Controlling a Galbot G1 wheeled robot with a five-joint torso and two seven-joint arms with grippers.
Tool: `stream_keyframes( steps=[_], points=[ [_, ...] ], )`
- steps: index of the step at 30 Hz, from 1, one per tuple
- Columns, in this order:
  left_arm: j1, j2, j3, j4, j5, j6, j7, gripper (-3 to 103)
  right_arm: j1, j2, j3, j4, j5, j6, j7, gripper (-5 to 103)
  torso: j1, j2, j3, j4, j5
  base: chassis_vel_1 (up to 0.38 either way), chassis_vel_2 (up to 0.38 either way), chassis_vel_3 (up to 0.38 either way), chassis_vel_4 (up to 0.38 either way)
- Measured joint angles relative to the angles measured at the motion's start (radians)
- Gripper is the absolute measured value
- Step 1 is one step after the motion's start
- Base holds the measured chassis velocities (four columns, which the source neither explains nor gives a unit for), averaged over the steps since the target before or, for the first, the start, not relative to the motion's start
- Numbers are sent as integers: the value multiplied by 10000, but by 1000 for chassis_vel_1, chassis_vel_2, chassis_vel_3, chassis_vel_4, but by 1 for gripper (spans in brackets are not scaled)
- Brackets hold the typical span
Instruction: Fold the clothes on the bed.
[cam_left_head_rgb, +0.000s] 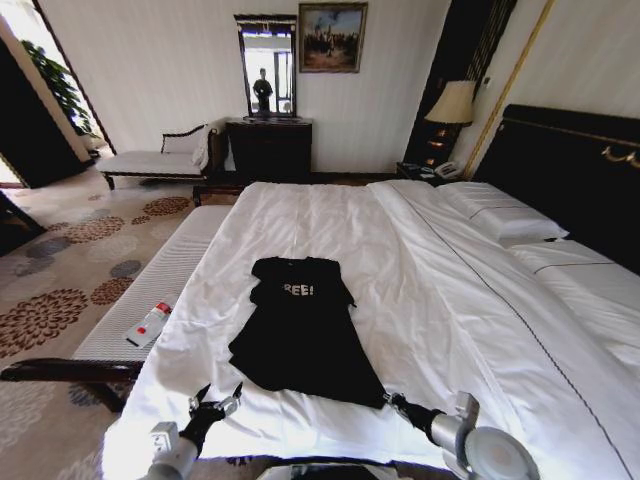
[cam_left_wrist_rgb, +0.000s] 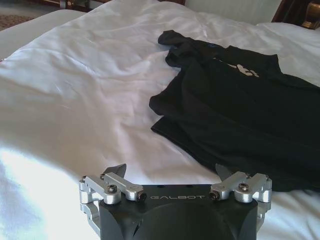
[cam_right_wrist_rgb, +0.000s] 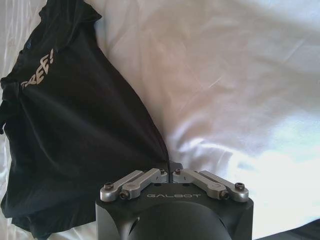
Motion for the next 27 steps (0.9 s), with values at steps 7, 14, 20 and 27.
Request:
stream_keyframes(
  steps=[7, 14, 20, 27],
  points=[
    [-1227, 289, -25, 455, -712, 163, -509, 100, 33, -80, 8, -155, -131, -6, -7, 1, 1, -1, 1, -4, 0, 0, 0, 0, 0],
    [-2684, 318, 384, 1295, -1522, 359, -785, 101, 100, -106, 30, -230, -180, -6, 41, 1, 1, -1, 1, -4, -1, 0, 0, 0, 0],
    [-3162, 359, 636, 1814, -1723, 435, -808, 98, 178, -117, 26, -273, -179, -6, 161, 1, 1, -1, 1, -3, -2, 0, 0, 0, 0],
    [-3200, 483, 970, 2020, -1927, 524, -859, 90, 347, -102, -22, -356, -185, -6, 232, 1, 1, -1, 1, -3, -1, 0, 0, 0, 0]
  ],
)
